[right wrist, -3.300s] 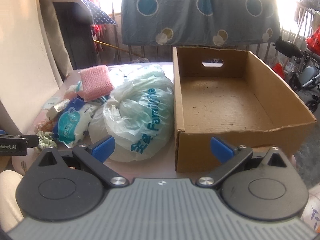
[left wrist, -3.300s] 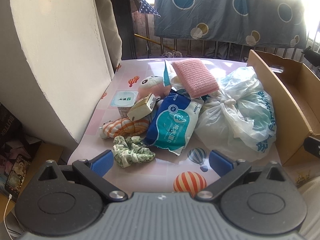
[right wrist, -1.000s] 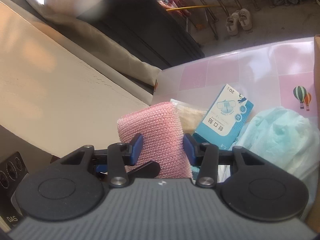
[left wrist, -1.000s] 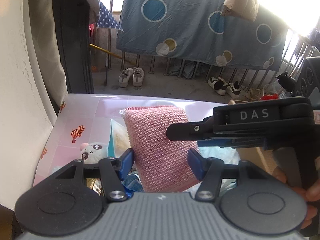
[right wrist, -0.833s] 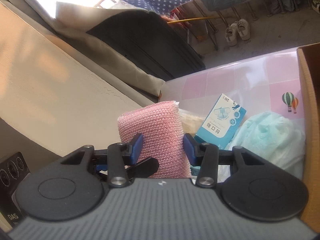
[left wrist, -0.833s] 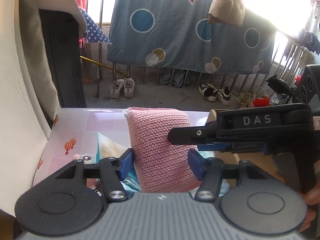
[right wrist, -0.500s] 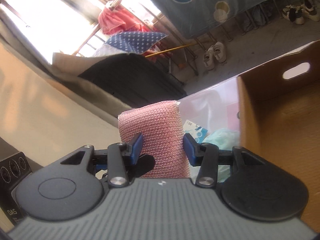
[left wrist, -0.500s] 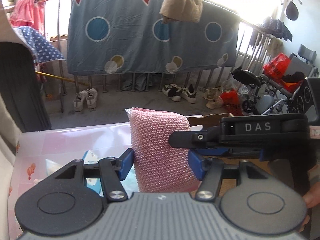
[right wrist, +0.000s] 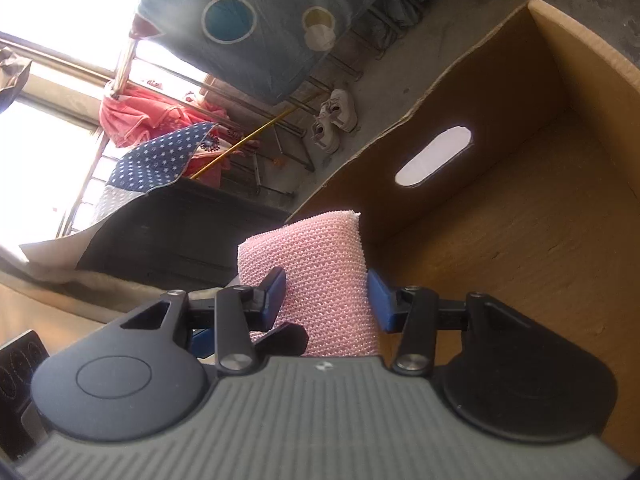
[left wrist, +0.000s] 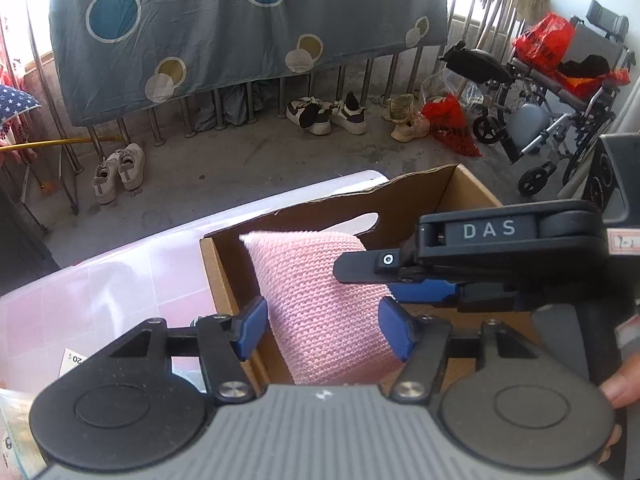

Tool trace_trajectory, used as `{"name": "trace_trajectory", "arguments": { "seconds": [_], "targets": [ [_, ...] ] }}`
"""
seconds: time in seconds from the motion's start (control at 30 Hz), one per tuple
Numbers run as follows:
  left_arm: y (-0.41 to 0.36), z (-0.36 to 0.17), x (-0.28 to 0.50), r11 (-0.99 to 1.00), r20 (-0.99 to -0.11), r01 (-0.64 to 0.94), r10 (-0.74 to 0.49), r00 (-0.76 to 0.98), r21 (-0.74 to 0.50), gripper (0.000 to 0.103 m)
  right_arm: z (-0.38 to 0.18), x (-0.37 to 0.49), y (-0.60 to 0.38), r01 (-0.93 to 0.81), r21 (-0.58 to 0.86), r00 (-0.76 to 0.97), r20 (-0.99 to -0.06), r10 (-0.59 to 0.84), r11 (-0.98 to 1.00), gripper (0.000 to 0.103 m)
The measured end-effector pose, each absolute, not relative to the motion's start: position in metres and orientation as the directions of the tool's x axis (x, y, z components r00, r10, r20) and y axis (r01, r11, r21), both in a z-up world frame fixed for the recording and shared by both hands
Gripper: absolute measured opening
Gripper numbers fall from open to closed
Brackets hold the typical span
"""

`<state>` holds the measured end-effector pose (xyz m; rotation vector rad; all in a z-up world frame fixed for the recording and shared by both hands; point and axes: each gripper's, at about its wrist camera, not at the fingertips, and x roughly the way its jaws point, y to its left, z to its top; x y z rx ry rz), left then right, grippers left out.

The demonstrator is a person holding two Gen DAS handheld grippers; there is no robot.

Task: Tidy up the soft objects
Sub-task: 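Carry the pink pad into the cardboard box and open the right gripper, then move the right gripper back to the pile and grasp the blue-white box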

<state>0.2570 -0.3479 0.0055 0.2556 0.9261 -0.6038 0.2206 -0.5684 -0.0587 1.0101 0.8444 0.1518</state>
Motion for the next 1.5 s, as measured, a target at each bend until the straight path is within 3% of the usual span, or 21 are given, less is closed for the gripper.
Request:
{"name": "trace_trajectory", "arguments": {
  "seconds": [0.27, 0.67, 1.13, 1.3, 1.5],
  "targets": [
    [-0.335, 0.003, 0.263, 0.820, -0.814, 0.570, -0.365, 0.453, -0.050, 0.065, -0.125, 0.248, -0.574, 0.379, 0.743, 0.618, -0.647, 0.447, 0.551, 0.045],
    [-0.284, 0.037, 0.243, 0.851, -0.781, 0.524, -0.331, 0.530, -0.005, 0.068, -0.142, 0.274, -0.561, 0.457, 0.598, 0.549, -0.772, 0.320, 0.658, 0.044],
    [-0.224, 0.034, 0.231, 0.904, -0.776, 0.413, -0.181, 0.604, 0.110, 0.070, -0.155, 0.316, -0.519, 0.360, 0.607, 0.546, -0.753, 0.367, 0.709, 0.046],
    [-0.205, 0.038, 0.219, 0.915, -0.768, 0.389, -0.174, 0.616, 0.104, 0.070, -0.138, 0.303, -0.531, 0.388, 0.646, 0.591, -0.722, 0.360, 0.658, 0.055],
    [-0.181, 0.052, 0.199, 0.923, -0.741, 0.374, -0.192, 0.643, 0.086, 0.072, -0.086, 0.271, -0.540, 0.342, 0.673, 0.660, -0.669, 0.343, 0.655, 0.057]
  ]
}}
